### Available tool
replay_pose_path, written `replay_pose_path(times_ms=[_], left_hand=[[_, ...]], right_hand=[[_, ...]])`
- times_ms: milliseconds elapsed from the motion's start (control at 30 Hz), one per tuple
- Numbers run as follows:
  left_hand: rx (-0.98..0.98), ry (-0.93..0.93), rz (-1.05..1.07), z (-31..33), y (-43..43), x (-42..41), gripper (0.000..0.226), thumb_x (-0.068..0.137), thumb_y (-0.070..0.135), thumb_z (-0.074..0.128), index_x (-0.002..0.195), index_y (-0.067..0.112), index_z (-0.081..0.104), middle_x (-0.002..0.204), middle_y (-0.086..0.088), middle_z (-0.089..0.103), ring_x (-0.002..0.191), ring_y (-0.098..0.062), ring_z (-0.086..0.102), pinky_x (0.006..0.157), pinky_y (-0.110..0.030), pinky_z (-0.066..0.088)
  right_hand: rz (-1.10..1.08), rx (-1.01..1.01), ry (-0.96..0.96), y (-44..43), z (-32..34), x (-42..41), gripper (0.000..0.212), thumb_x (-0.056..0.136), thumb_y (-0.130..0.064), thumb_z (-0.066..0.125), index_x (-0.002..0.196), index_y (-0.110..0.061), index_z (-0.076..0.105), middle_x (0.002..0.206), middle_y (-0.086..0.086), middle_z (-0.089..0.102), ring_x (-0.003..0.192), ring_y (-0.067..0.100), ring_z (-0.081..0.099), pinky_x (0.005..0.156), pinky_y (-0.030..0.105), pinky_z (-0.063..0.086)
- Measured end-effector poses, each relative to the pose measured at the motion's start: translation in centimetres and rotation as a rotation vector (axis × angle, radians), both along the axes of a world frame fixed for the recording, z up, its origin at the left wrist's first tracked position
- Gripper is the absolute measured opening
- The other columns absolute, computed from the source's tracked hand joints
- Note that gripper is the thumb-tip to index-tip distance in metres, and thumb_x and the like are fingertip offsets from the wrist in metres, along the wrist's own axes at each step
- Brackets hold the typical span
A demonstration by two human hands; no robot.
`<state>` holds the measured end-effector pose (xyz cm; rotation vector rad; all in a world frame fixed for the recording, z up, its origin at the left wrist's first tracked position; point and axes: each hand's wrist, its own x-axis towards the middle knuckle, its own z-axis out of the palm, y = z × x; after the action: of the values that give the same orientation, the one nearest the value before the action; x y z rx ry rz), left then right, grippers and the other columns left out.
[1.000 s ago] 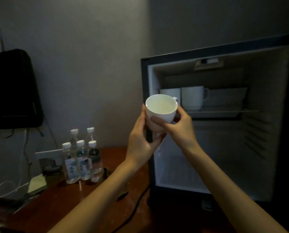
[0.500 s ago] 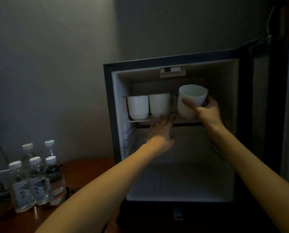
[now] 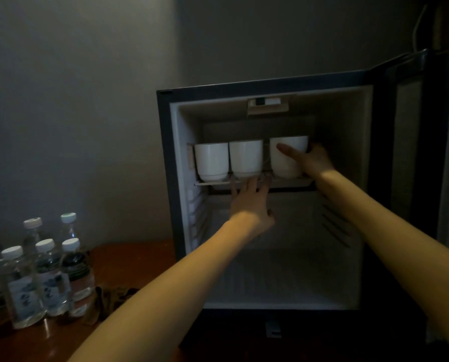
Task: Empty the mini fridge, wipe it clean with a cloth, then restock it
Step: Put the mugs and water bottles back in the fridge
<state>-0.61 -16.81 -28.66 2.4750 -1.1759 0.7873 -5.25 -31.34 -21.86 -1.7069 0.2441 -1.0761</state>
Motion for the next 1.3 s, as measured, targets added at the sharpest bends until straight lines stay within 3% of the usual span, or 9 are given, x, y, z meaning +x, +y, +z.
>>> replay_pose_path(times_ms=[167, 300, 467, 700, 933, 1033, 1100, 1200, 1300], left_hand=[[-0.031, 0.067, -0.009, -0.2, -0.3, -0.6, 0.089, 0.087, 0.032, 0.062, 0.155, 0.023, 0.005, 0.159, -0.01, 0.009, 0.146, -0.033, 0.008, 0.119, -0.04, 0.015], [-0.023, 0.062, 0.011, -0.1, -0.3, -0.9, 0.089, 0.088, 0.033, 0.061, 0.155, 0.022, 0.003, 0.16, -0.01, 0.004, 0.147, -0.032, 0.004, 0.118, -0.039, 0.011], [-0.031, 0.049, 0.0, -0.2, -0.2, -0.7, 0.089, 0.087, 0.033, 0.062, 0.154, 0.022, 0.005, 0.16, -0.011, 0.006, 0.147, -0.032, 0.004, 0.119, -0.039, 0.009], [-0.019, -0.006, 0.009, -0.4, -0.3, -0.5, 0.087, 0.088, 0.034, 0.061, 0.155, 0.019, 0.007, 0.16, -0.012, 0.009, 0.147, -0.031, 0.006, 0.12, -0.038, 0.006], [-0.027, 0.035, -0.001, -0.5, -0.5, -0.2, 0.087, 0.087, 0.033, 0.061, 0.154, 0.022, 0.006, 0.16, -0.01, 0.006, 0.147, -0.031, 0.004, 0.12, -0.039, 0.008], [-0.031, 0.099, -0.079, -0.4, 0.7, -0.5, 0.085, 0.087, 0.031, 0.062, 0.154, 0.026, 0.01, 0.161, -0.005, 0.005, 0.148, -0.028, 0.009, 0.118, -0.04, 0.023], [-0.089, 0.082, -0.164, -1.0, 2.9, -0.6, 0.079, 0.087, 0.026, 0.061, 0.153, 0.027, 0.019, 0.16, -0.001, 0.015, 0.14, -0.025, 0.031, 0.105, -0.036, 0.041], [-0.206, -0.032, -0.223, -3.2, 7.9, -0.7, 0.066, 0.087, 0.014, 0.061, 0.148, 0.024, 0.035, 0.147, 0.0, 0.041, 0.125, -0.019, 0.05, 0.093, -0.031, 0.048], [-0.304, -0.119, -0.186, -6.2, 13.5, -0.1, 0.053, 0.082, 0.003, 0.062, 0.133, 0.017, 0.054, 0.127, 0.0, 0.057, 0.113, -0.02, 0.057, 0.087, -0.03, 0.05]], right_hand=[[0.016, 0.0, 0.005, 0.3, 0.3, 0.4, 0.072, 0.082, -0.027, 0.074, 0.143, -0.01, 0.038, 0.145, 0.011, 0.045, 0.131, 0.027, 0.045, 0.101, 0.033, 0.041], [-0.012, -0.091, 0.031, 0.6, 0.0, 0.7, 0.068, 0.087, -0.027, 0.07, 0.143, -0.008, 0.038, 0.147, 0.011, 0.042, 0.134, 0.027, 0.041, 0.101, 0.028, 0.035], [-0.062, -0.136, 0.091, -0.1, -0.4, 0.8, 0.07, 0.082, -0.034, 0.073, 0.141, -0.01, 0.042, 0.143, 0.012, 0.048, 0.13, 0.029, 0.047, 0.105, 0.038, 0.042], [-0.029, -0.109, 0.071, -0.2, -0.3, 1.6, 0.072, 0.077, -0.031, 0.079, 0.138, -0.007, 0.048, 0.139, 0.011, 0.052, 0.127, 0.027, 0.05, 0.104, 0.039, 0.044], [-0.132, -0.157, 0.057, -0.4, -1.1, 2.8, 0.08, 0.075, -0.048, 0.077, 0.138, -0.01, 0.047, 0.139, 0.01, 0.053, 0.127, 0.027, 0.05, 0.105, 0.04, 0.043], [-0.154, -0.157, 0.081, -0.5, -1.7, 3.3, 0.093, 0.069, -0.064, 0.073, 0.142, -0.014, 0.043, 0.14, 0.009, 0.051, 0.128, 0.029, 0.048, 0.106, 0.046, 0.042], [-0.2, -0.12, 0.044, 0.2, -2.5, 3.7, 0.109, 0.059, -0.082, 0.064, 0.145, -0.021, 0.037, 0.145, 0.009, 0.044, 0.132, 0.03, 0.042, 0.108, 0.05, 0.038], [-0.297, -0.164, -0.067, 5.0, -4.3, 2.1, 0.084, 0.084, -0.055, 0.064, 0.15, -0.018, 0.029, 0.155, 0.013, 0.022, 0.142, 0.029, 0.024, 0.116, 0.041, 0.024], [-0.257, -0.236, -0.371, 10.3, -7.1, 0.7, 0.063, 0.091, -0.036, 0.062, 0.144, -0.012, 0.038, 0.146, 0.014, 0.028, 0.138, 0.024, 0.029, 0.115, 0.029, 0.024]])
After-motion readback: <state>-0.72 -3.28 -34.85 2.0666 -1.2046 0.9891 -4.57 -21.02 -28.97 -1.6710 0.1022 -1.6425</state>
